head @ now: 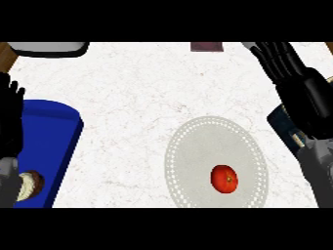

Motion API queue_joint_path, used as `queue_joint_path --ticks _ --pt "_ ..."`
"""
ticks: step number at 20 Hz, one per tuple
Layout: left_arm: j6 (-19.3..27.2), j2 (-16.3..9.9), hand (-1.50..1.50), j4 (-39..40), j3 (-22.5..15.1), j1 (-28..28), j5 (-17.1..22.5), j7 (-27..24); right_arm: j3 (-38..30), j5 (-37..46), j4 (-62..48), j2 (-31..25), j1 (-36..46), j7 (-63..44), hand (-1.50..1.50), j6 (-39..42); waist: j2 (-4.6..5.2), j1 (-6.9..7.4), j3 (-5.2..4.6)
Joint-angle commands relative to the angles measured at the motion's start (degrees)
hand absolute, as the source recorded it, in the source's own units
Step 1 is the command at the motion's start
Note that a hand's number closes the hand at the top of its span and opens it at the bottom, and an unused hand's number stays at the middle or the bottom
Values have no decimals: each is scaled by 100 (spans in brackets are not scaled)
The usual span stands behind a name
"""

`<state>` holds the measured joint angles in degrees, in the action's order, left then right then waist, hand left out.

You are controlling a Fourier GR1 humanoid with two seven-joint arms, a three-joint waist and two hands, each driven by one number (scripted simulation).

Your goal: Pick the tomato from the placemat and place it in the basket

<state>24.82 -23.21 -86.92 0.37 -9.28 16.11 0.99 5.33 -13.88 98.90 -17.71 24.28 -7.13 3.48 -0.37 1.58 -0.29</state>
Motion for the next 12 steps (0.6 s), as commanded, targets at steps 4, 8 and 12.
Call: queue_joint_path --ticks 4,8,12 --pt "-699 185 0 696 -704 855 132 652 -262 -930 273 1008 -499 1011 150 -30 80 -213 44" --pt "-1324 117 0 962 -1289 1266 137 1112 658 -595 597 1322 -937 1968 150 732 57 -178 40" --pt "-1421 54 0 785 -1315 1588 157 1150 1943 951 911 1748 -1640 2099 -150 -707 -8 -155 23"
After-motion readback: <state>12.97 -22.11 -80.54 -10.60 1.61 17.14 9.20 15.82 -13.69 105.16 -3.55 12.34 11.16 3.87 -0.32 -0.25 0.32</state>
